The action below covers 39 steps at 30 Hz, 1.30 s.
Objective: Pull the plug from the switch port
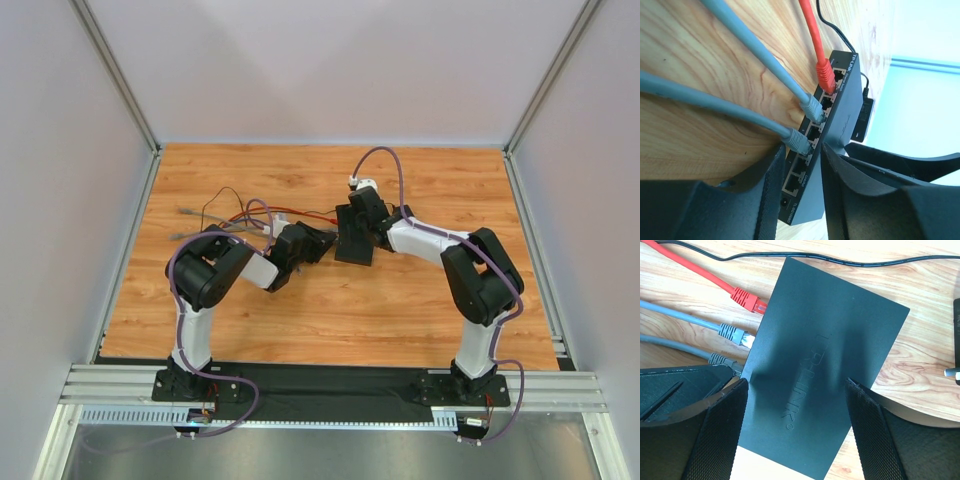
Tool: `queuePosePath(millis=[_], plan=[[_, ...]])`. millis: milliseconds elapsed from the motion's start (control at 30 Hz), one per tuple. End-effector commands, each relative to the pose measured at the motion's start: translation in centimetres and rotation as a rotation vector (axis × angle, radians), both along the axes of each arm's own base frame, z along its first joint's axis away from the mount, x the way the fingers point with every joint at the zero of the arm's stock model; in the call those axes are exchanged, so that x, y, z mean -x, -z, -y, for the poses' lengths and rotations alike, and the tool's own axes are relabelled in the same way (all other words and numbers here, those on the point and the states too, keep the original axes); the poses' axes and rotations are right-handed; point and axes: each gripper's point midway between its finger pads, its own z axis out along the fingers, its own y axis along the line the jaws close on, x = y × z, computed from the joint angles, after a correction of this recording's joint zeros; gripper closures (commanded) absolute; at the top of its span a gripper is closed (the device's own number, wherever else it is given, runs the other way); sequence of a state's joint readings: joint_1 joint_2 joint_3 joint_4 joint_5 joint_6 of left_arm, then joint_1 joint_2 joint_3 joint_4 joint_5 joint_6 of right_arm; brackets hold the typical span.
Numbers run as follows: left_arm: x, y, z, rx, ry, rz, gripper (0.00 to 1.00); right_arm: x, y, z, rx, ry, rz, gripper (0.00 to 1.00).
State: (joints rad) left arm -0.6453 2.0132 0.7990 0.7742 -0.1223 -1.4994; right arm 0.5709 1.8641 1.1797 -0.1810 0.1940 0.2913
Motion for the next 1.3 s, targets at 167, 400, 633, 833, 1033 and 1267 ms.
queuePosePath(millis=[167, 400, 633, 833, 1033, 1267], plan=[[0.5, 2.9, -0.6, -0.055, -0.027, -0.071, 0.59, -0.9, 0.3, -0.5, 0.015, 0.002, -0.002, 0.21], [0.4, 3.2, -0.3, -0.047, -0.024, -0.075, 0.62, -0.9, 0.5, -0.5, 0.022, -0.012, -0.004, 0.21], [0.3, 3.2, -0.2, -0.047, -0.021, -0.073, 0.63, -0.9, 0.7, -0.5, 0.026, -0.02, -0.009, 0.21], [0.5, 3.5, -0.1, -0.051, -0.017, -0.065, 0.66, -0.8, 0.9, -0.5, 0.033, -0.027, -0.013, 0.21], [0.4, 3.2, -0.2, -0.049, -0.019, -0.024, 0.75, -0.9, 0.9, -0.5, 0.036, -0.029, -0.014, 0.21], [0.4, 3.0, -0.5, -0.055, -0.024, 0.002, 0.82, -0.9, 1.0, -0.3, 0.057, -0.031, -0.021, 0.21]])
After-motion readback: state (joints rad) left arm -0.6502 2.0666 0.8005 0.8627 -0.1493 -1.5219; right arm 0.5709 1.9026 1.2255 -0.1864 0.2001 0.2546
